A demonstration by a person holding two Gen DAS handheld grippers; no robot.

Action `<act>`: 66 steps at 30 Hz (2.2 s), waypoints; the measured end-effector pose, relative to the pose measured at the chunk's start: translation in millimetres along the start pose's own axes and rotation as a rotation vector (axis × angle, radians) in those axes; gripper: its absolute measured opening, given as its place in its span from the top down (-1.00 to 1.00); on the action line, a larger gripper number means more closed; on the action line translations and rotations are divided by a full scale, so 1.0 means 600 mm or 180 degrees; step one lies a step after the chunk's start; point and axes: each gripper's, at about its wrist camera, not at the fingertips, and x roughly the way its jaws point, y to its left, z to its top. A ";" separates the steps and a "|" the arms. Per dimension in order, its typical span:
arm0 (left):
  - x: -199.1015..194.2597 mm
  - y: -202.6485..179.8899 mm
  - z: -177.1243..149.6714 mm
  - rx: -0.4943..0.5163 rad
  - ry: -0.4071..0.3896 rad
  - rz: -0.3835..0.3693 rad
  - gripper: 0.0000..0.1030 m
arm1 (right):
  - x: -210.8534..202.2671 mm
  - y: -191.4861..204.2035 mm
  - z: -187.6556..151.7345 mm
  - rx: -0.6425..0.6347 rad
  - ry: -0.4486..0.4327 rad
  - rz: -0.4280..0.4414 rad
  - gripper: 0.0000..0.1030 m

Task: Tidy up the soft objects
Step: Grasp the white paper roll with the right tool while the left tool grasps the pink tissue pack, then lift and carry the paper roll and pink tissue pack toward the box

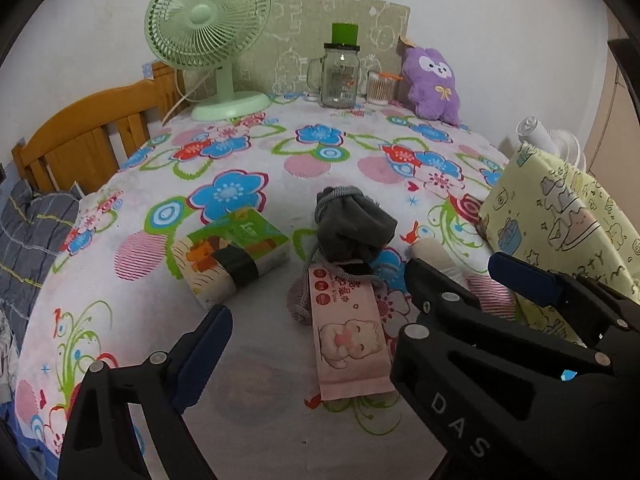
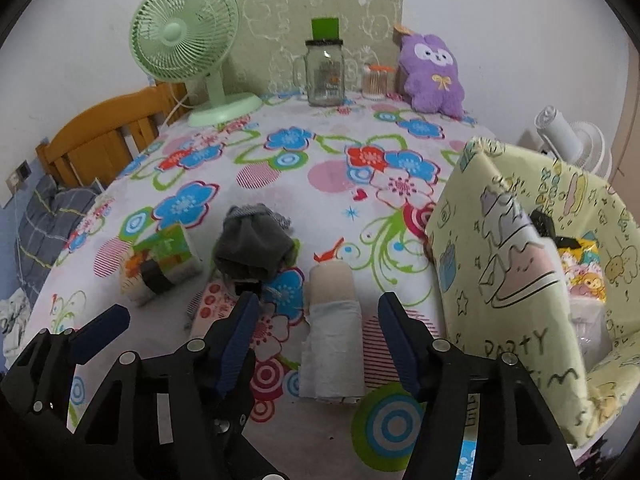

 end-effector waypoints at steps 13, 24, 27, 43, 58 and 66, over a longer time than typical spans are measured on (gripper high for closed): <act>0.031 -0.004 -0.014 0.0058 0.0188 -0.0014 -0.79 | 0.040 -0.010 -0.017 0.0085 0.0243 0.0004 -0.24; 0.027 0.007 -0.021 0.0012 0.0149 0.0207 -0.76 | 0.044 -0.008 -0.019 0.0029 0.0184 -0.0031 -0.23; 0.027 0.006 -0.021 0.0009 0.0151 0.0216 -0.72 | 0.043 -0.007 -0.019 0.0011 0.0185 -0.0109 0.17; 0.017 -0.008 -0.020 0.0062 0.0139 0.0012 0.21 | 0.029 -0.012 -0.025 0.0090 0.0191 0.0104 0.44; -0.013 -0.012 -0.025 0.0011 0.0080 -0.0066 0.25 | -0.002 -0.007 -0.028 0.0047 0.0137 0.0180 0.48; -0.046 -0.014 -0.021 0.0008 -0.0050 -0.0053 0.25 | -0.033 -0.003 -0.021 0.0027 0.0007 0.0215 0.49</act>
